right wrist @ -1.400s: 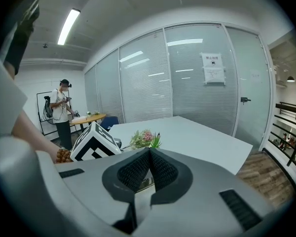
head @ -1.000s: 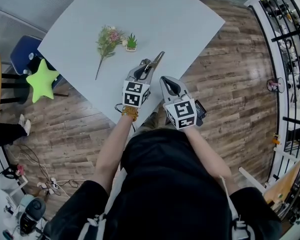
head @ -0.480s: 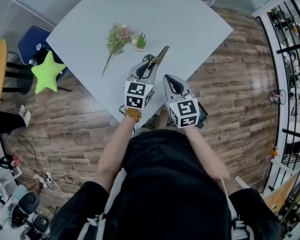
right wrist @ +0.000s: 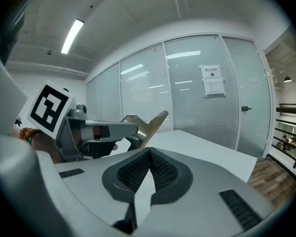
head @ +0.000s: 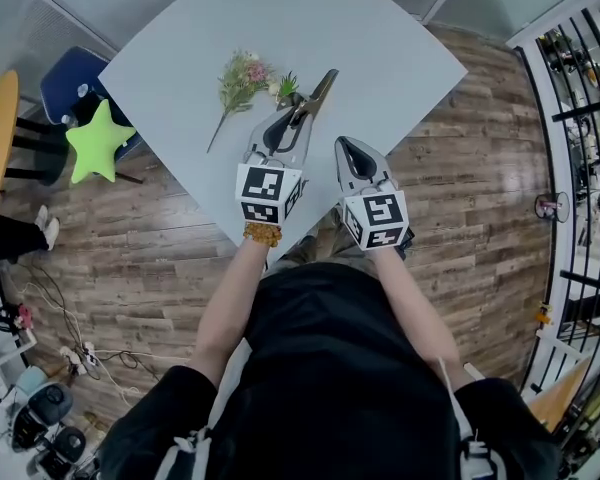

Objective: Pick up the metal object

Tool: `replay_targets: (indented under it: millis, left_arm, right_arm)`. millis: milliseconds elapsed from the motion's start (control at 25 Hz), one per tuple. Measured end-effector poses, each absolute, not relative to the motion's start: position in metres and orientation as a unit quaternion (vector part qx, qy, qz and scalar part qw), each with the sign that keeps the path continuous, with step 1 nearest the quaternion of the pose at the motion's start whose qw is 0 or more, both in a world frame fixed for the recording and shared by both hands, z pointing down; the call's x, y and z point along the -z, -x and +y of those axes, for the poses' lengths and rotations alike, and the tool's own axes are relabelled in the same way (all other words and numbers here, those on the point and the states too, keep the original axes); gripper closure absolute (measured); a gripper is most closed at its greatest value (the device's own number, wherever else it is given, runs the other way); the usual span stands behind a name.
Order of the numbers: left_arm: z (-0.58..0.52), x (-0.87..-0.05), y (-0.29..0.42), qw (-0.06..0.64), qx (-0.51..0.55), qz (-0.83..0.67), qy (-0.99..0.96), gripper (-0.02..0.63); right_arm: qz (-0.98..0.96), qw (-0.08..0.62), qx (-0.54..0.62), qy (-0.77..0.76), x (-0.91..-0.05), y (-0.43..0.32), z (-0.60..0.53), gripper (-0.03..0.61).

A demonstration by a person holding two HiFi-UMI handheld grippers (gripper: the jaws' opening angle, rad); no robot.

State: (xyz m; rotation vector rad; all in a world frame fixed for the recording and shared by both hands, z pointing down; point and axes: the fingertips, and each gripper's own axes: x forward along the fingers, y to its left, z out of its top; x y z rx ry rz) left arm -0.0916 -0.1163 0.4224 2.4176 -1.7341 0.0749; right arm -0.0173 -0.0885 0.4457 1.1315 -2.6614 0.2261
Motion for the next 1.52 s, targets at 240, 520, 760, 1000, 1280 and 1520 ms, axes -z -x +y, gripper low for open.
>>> replay_targets:
  millis: [240,520,760,1000,1280,1520]
  left_arm:
    - [-0.118,-0.379,0.098,0.053,0.011,-0.594,-0.802,0.525]
    - [-0.116,-0.34,0.103,0.004,0.026,-0.61,-0.792,0.525]
    - [-0.114,-0.351,0.102,0.003,0.021,-0.622,-0.782,0.525]
    - [-0.107,-0.37,0.102,0.01,0.011,-0.629,-0.777,0.525]
    - [-0.099,-0.387,0.099,0.018,0.003,-0.622,-0.783,0.525]
    - [-0.094,-0.396,0.097,0.022,-0.003,-0.62,-0.784,0.525]
  right_arm:
    - [-0.914,0.115,-0.069,-0.382,-0.438,0.02,-0.092,0.578]
    - [-0.916,0.114,-0.066,-0.379,-0.434,0.021,-0.093,0.578]
    - [-0.916,0.104,-0.064,-0.382,-0.424,0.016,-0.096,0.578]
    - [-0.916,0.077,-0.076,-0.385,-0.407,0.018,-0.096,0.578]
    - [-0.92,0.08,-0.04,-0.381,-0.399,0.026,-0.09,0.578]
    - [-0.917,0.083,-0.021,-0.39,-0.398,0.025,-0.088,0.578]
